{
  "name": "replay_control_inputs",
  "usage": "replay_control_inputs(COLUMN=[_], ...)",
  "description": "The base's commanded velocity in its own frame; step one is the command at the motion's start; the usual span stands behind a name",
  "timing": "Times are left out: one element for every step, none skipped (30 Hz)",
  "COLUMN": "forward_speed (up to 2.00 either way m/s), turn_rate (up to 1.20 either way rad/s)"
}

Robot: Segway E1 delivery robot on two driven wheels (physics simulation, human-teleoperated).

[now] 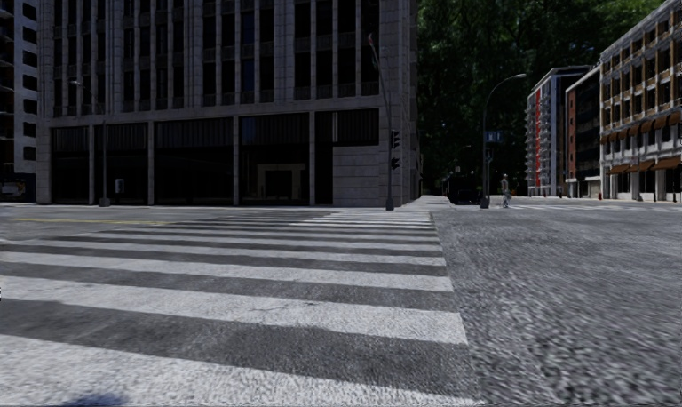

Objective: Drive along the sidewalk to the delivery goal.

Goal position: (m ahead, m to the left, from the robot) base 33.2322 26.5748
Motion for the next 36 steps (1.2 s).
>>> replay_control_inputs(forward_speed=[1.32,1.32,1.32,1.32,1.32,1.32,1.32,1.32,1.32,1.32,1.32,1.32,1.32,1.32,1.32,1.32,1.32,1.32,1.32,1.32,1.32,1.32,1.32,1.32,1.32,1.32,1.32,1.32,1.32,1.32,1.32,1.32,1.32,1.32,1.32,1.32], turn_rate=[0.4,0.4,0.37,0.37,0.35,0.35,0.35,0.35,0.35,0.35,0.35,0.35,0.35,0.35,0.35,0.35,0.35,0.35,0.35,0.34,0.33,0.33,0.33,0.33,0.33,0.33,0.33,0.33,0.33,0.33,0.31,0.0,0.0,0.0,0.0,0.0])
